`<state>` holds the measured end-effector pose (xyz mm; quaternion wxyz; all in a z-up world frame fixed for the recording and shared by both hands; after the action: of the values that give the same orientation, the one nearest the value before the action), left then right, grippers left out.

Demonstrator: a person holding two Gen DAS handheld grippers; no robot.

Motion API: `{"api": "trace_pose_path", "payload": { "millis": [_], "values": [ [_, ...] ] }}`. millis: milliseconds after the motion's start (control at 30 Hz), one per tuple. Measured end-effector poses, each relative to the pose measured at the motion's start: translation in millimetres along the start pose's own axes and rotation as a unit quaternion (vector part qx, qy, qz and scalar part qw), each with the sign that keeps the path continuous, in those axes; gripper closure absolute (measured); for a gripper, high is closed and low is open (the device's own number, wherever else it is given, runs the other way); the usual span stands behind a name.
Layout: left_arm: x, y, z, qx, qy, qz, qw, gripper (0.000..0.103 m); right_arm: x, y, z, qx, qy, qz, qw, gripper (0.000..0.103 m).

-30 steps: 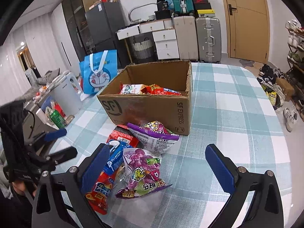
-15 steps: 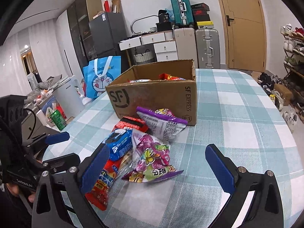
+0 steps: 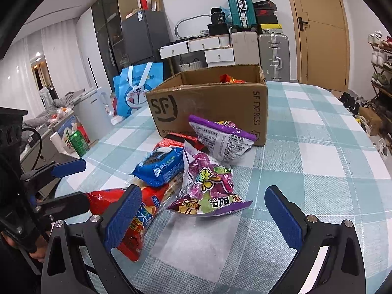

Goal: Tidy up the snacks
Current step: 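Move the left tool to the red snack bag while the right tool approaches the purple candy bag, then grasp the red snack bag with the left tool while the right tool grasps the purple candy bag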

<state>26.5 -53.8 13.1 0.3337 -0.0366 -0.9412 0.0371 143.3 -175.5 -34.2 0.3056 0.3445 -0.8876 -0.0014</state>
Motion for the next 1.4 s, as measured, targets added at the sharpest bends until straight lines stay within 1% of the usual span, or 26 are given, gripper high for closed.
{"api": "trace_pose_path", "payload": {
  "millis": [67,133,200,267,333,400,433,467,500,533,700,800,1067,1300,1400],
  "values": [
    [-4,-3,3,-0.004,0.006,0.002,1.0000,0.001,-2,-3,0,-0.008,0.002,-0.002,1.000,0.002],
    [-9,-5,7,-0.006,0.012,0.000,0.9999,0.001,-4,-7,1,-0.016,0.007,-0.004,1.000,0.005],
    [-14,-7,10,-0.008,0.020,-0.001,0.9998,0.001,-6,-10,2,-0.020,0.014,-0.003,1.000,0.013],
    [-18,-9,13,-0.009,0.024,-0.003,0.9997,0.001,-9,-11,3,-0.022,0.021,-0.007,1.000,0.017],
    [-24,-10,16,-0.011,0.031,-0.004,0.9994,0.001,-12,-12,4,-0.024,0.026,-0.010,0.999,0.017],
    [-29,-11,19,-0.013,0.038,-0.004,0.9992,0.001,-16,-12,3,-0.027,0.030,-0.016,0.999,0.021],
    [-31,-11,20,-0.012,0.040,-0.004,0.9991,0.001,-17,-13,3,-0.030,0.032,-0.019,0.999,0.021],
    [-34,-11,21,-0.012,0.042,-0.004,0.9990,0.001,-19,-13,2,-0.034,0.034,-0.021,0.999,0.023],
    [-36,-11,22,-0.011,0.044,-0.004,0.9990,0.001,-22,-14,1,-0.039,0.038,-0.025,0.998,0.029],
    [-38,-11,22,-0.012,0.046,-0.005,0.9989,0.001,-25,-14,1,-0.041,0.041,-0.027,0.998,0.030],
    [-45,-10,24,-0.018,0.048,-0.011,0.9986,0.001,-29,-16,0,-0.043,0.041,-0.022,0.998,0.032],
    [-51,-9,24,-0.021,0.053,-0.006,0.9984,0.002,-31,-18,-1,-0.049,0.042,-0.024,0.998,0.032],
    [-57,-12,27,-0.025,0.058,0.015,0.9979,0.014,-36,-12,-3,-0.035,0.049,-0.010,0.998,0.032],
    [-56,-16,29,-0.034,0.054,0.017,0.9978,0.017,-41,-7,-5,-0.020,0.055,0.004,0.998,0.033],
    [-55,-16,31,-0.034,0.054,0.019,0.9978,0.018,-42,-5,-5,-0.010,0.057,0.016,0.998,0.039]
  ]
}}
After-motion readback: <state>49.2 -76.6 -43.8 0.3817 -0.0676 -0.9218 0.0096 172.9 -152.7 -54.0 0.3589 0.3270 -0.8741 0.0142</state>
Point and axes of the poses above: each gripper's, at about its wrist camera, not at the fingertips, and x roughly against the way its jaws point, y to its left, z to its underside, the point moved 2 cm from there along -x, roughly the way its jaws point, and after that the axes turned 8 degrees about -z, right-handed, at the moved point
